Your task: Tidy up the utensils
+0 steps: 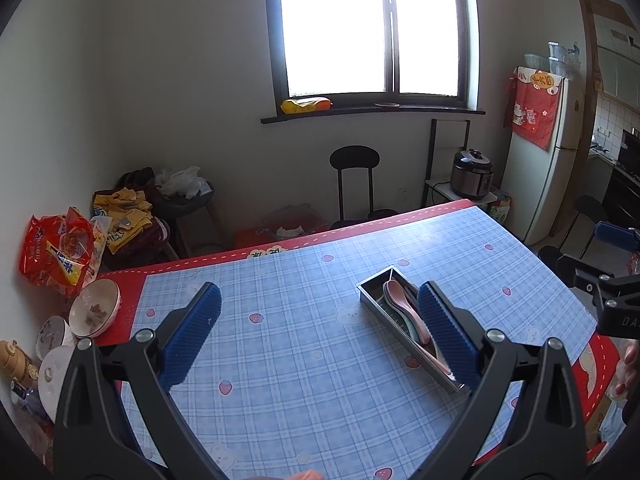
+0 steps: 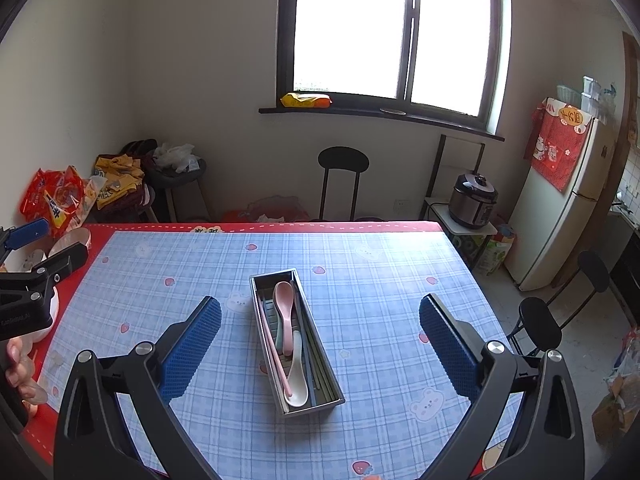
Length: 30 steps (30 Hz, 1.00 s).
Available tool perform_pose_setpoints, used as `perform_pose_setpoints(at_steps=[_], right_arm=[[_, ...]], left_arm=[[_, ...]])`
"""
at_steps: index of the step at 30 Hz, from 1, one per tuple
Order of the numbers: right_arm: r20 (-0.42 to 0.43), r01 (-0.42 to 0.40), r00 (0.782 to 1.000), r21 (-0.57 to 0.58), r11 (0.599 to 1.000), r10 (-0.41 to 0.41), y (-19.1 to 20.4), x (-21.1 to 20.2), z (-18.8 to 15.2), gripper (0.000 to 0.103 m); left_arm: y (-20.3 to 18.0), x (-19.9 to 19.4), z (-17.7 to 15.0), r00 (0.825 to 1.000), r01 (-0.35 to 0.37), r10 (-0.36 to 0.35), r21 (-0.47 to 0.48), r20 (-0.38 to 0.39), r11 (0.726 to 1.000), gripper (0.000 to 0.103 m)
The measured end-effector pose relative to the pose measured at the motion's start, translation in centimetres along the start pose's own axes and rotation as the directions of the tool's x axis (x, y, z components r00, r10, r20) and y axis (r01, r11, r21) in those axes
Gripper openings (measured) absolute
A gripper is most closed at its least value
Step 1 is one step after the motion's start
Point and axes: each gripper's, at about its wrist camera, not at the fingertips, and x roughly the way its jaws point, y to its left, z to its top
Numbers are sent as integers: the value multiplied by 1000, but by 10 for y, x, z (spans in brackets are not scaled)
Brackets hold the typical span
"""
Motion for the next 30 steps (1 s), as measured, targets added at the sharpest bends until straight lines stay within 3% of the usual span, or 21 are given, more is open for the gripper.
perform_pose_setpoints(at_steps=[30], right_arm=[[2, 30, 1000, -16, 999, -30, -3, -7, -4, 97]], left_arm=[[2, -6, -6, 1000, -6, 6, 0, -1, 1000, 97]])
